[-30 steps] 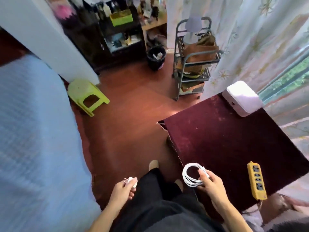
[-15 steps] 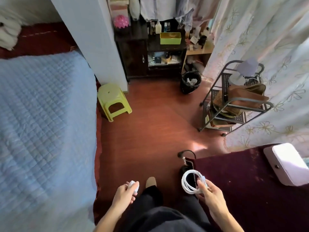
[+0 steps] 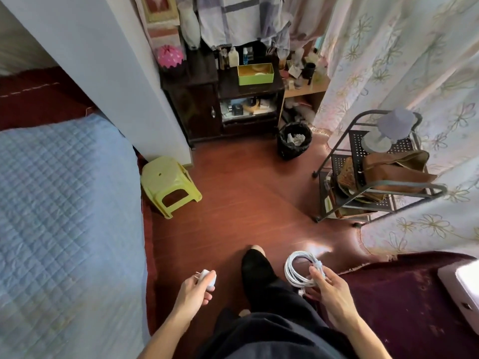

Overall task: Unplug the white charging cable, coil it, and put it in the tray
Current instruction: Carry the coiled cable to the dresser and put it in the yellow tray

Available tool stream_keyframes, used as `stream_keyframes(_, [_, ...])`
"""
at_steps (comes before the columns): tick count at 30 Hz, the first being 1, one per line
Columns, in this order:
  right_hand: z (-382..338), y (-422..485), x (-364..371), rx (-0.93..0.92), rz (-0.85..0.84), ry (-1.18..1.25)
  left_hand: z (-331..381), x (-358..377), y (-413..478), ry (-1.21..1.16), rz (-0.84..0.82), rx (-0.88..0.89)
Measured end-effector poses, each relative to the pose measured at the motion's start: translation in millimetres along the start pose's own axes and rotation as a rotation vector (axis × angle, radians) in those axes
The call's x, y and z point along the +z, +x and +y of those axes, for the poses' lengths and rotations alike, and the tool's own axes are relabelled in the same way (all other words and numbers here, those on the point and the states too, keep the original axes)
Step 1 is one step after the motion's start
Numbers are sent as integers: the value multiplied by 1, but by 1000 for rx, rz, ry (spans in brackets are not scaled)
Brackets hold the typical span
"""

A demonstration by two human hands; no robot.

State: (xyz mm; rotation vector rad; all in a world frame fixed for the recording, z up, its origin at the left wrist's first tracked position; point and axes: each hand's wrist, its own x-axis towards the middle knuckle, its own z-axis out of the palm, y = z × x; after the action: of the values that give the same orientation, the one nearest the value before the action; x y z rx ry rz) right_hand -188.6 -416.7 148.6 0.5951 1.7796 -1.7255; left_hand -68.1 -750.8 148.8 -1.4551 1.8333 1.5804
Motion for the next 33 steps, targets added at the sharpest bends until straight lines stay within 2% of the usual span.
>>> stream_keyframes(5, [-66,67,28,-18,-20,-27,80,3,27,53,11,47])
stream_keyframes(10, [-140,122,65,-43,-73,-152,163,0,57,85,-13,128])
stream_keyframes(15, [-202,172,100,-67,-108,-178,213,-8,99,8,23,55])
stream_keyframes(23, [-278,250,151,-9,-14,-173,299,-31,203,-4,10,17])
stream_keyframes(33, [-351,333,177,0,111,-2,475,-23,311,87,-111,141])
